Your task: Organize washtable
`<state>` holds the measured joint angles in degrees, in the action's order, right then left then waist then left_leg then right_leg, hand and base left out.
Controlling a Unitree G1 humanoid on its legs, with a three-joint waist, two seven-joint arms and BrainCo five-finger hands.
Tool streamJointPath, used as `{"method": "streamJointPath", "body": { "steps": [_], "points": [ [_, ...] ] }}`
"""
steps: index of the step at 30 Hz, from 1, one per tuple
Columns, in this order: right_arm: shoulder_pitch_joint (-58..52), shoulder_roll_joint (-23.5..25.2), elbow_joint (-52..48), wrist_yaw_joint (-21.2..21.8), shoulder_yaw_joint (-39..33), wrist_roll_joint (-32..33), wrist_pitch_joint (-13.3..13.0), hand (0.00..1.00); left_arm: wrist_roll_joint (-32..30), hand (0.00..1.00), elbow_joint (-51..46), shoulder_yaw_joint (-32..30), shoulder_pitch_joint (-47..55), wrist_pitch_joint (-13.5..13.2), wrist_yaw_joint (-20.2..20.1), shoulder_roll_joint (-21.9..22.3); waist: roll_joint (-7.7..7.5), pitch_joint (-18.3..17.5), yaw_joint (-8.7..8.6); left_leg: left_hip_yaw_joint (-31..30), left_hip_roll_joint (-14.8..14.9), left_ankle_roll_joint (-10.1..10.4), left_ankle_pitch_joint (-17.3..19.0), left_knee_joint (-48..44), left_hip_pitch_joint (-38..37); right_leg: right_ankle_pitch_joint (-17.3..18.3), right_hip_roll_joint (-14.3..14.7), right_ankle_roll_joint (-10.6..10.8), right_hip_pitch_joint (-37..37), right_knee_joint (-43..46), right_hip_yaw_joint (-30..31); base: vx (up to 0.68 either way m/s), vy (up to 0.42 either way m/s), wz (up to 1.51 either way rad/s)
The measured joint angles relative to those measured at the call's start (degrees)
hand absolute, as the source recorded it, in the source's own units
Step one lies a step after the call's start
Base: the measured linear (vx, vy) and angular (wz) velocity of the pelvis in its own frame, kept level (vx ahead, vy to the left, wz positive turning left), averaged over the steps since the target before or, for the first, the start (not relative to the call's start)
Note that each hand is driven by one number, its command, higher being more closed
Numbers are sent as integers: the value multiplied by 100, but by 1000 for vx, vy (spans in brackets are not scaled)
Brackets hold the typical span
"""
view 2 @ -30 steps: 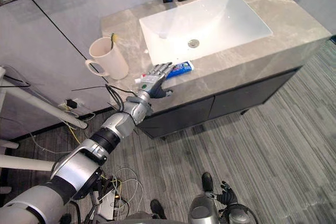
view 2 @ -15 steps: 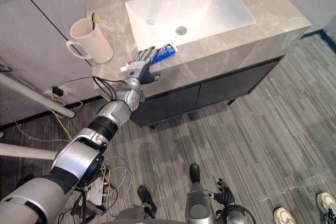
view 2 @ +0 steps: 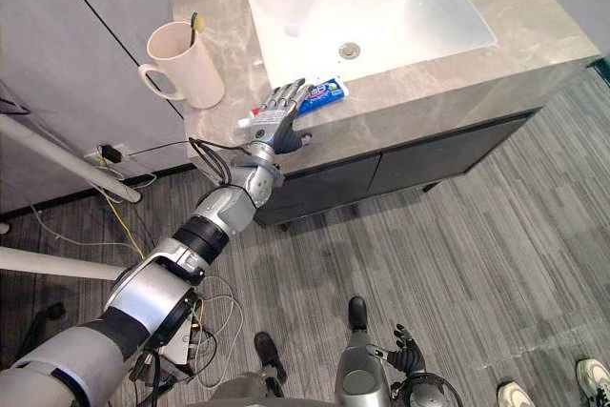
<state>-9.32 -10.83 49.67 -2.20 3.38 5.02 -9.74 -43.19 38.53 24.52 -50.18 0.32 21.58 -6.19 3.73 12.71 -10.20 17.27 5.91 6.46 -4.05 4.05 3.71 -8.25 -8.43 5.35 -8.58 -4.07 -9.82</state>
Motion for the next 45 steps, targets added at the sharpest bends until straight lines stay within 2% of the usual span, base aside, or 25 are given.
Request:
{"method": "streamJointPath", "body": {
  "steps": [11, 18, 27, 40, 41, 45],
  "points": [
    [28, -5, 81, -14, -11, 1, 34, 0, 99, 0, -1113, 11, 441, 51, 117, -350, 21, -13, 15, -186, -11, -49, 32, -88, -103, 84, -27, -131, 209, 17, -152, -19, -15, 6],
    [29, -32, 80, -11, -16, 1, 114, 0, 93, 0, -1116, 9, 535, 49, 86, -337, 102, -64, -3, -232, -17, -65, 15, 3, -129, 69, -19, -103, 227, -16, -211, -3, -8, 1],
    [29, -28, 80, 0, -46, 13, 121, 0, 87, 0, -1085, -6, 578, 84, -169, -475, 104, -65, -4, -245, -6, -65, 18, 5, -91, 50, 9, -83, 228, -88, -223, 29, -14, 0],
    [28, -16, 61, 13, -59, 152, 115, 0, 88, 0, -305, -351, 146, 285, -156, -572, 101, -63, -3, -106, 9, -65, 21, -12, -54, 7, 31, -123, 111, -123, -60, -11, -7, -6],
    [28, -16, 61, 13, -59, 157, 116, 0, 88, 100, -290, -399, 142, 287, -161, -572, 101, -63, -5, -98, 9, -64, 21, -10, -54, 8, 31, -124, 106, -124, -53, 0, 0, 0],
    [28, -15, 56, 13, -60, 163, 117, 0, 87, 100, -149, -393, 114, 271, -235, -568, 94, -58, -5, -87, 9, -64, 21, -2, -38, 8, 33, -123, 83, -128, -45, 0, 0, 0]
  ]
}}
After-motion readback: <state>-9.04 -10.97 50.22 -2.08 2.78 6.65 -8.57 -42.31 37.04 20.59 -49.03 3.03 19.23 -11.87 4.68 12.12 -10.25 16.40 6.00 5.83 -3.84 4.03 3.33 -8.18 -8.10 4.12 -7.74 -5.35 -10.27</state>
